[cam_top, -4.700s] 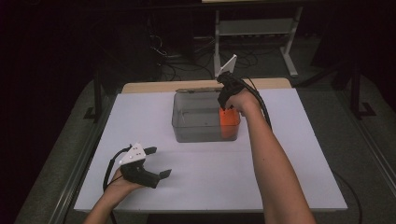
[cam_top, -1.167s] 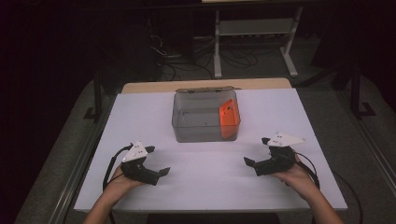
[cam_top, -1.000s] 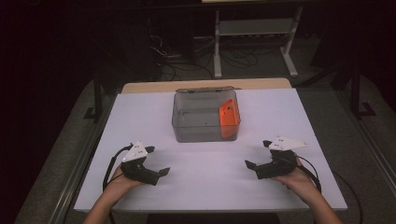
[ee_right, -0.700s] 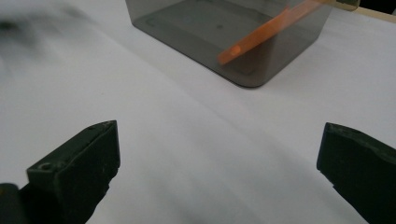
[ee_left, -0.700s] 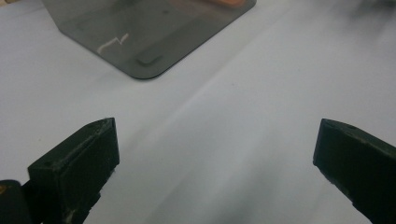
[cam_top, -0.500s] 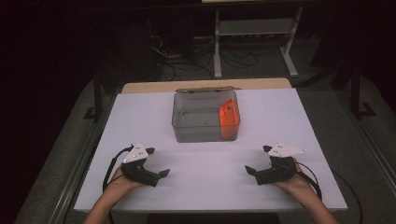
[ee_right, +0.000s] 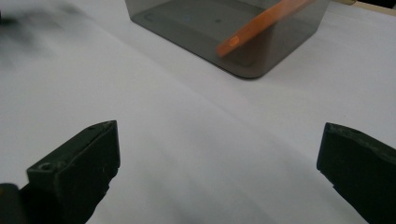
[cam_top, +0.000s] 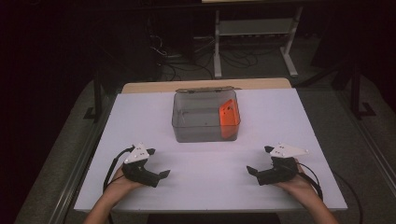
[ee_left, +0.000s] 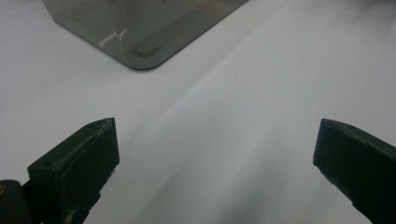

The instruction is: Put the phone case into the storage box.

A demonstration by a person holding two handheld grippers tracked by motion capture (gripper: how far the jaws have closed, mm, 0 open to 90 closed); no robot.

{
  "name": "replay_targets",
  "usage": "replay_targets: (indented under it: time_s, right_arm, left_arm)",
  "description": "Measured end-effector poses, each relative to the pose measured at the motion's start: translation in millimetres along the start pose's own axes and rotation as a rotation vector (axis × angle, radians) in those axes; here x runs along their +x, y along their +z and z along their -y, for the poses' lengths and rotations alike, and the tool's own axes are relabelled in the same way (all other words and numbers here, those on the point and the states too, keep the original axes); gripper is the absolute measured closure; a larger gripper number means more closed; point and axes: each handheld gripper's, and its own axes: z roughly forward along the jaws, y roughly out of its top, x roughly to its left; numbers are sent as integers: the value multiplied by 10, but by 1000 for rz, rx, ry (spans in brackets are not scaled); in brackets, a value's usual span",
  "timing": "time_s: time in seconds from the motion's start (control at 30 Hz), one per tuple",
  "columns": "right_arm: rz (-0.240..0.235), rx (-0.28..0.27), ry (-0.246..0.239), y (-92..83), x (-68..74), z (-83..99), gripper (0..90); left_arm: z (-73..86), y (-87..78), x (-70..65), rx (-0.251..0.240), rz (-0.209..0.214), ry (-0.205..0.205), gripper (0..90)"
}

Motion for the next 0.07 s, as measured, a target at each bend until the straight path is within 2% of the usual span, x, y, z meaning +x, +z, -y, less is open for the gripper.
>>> replay_targets:
  time_s: [0.07]
  right_arm:
    - [0, -3, -1, -5, -2, 0, 0]
  left_arm:
    - [-3, -1, -2, -4, 1, -2, 0]
